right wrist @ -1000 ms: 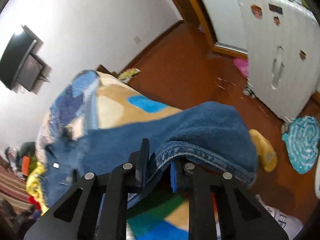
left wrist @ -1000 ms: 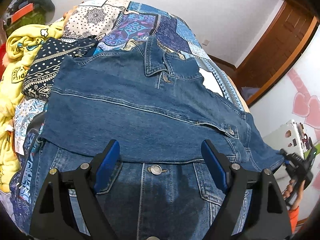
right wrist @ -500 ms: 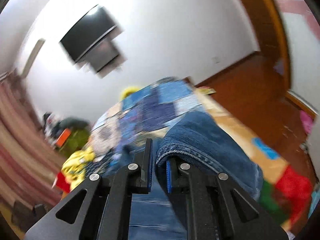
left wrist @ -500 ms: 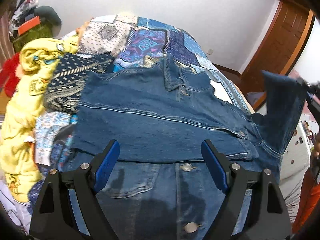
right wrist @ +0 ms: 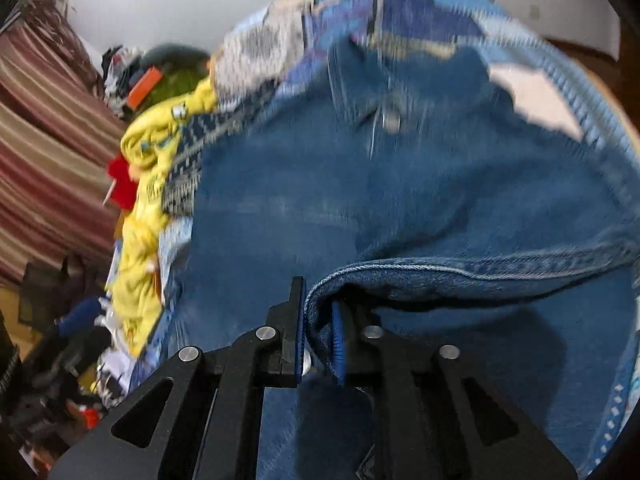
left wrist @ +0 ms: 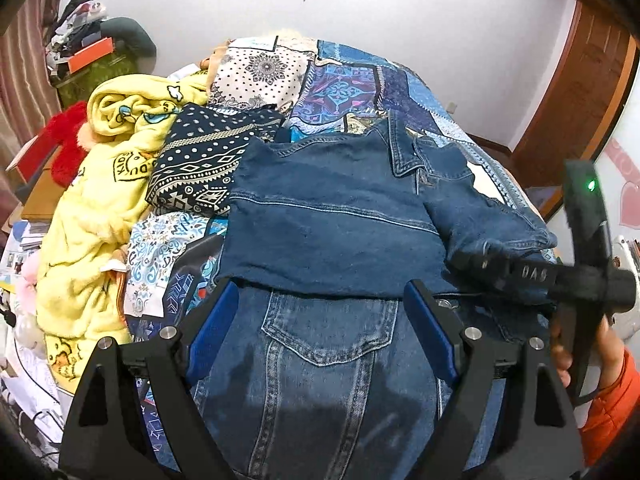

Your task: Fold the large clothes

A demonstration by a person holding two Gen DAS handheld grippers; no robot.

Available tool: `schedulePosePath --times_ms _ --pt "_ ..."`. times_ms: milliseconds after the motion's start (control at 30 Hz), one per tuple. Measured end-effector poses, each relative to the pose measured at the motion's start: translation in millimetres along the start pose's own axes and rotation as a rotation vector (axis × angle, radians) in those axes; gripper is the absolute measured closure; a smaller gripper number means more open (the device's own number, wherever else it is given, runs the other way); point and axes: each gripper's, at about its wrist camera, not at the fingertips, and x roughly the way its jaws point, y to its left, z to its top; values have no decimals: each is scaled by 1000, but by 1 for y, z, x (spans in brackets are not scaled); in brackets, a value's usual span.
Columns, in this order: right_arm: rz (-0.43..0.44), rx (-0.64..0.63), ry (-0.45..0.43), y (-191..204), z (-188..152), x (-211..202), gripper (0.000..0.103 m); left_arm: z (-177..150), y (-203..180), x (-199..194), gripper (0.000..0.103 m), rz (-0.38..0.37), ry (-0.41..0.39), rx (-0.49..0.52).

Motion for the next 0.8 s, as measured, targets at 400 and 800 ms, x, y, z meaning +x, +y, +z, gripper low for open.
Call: schedulePosePath --times_ms 400,800 --pt "-40 -56 -138 -20 -26 -101 50 34 -81 1 12 -76 -20 175" --pt "-291 114 -370 -106 -34 -178 38 56 -207 56 11 -234 100 409"
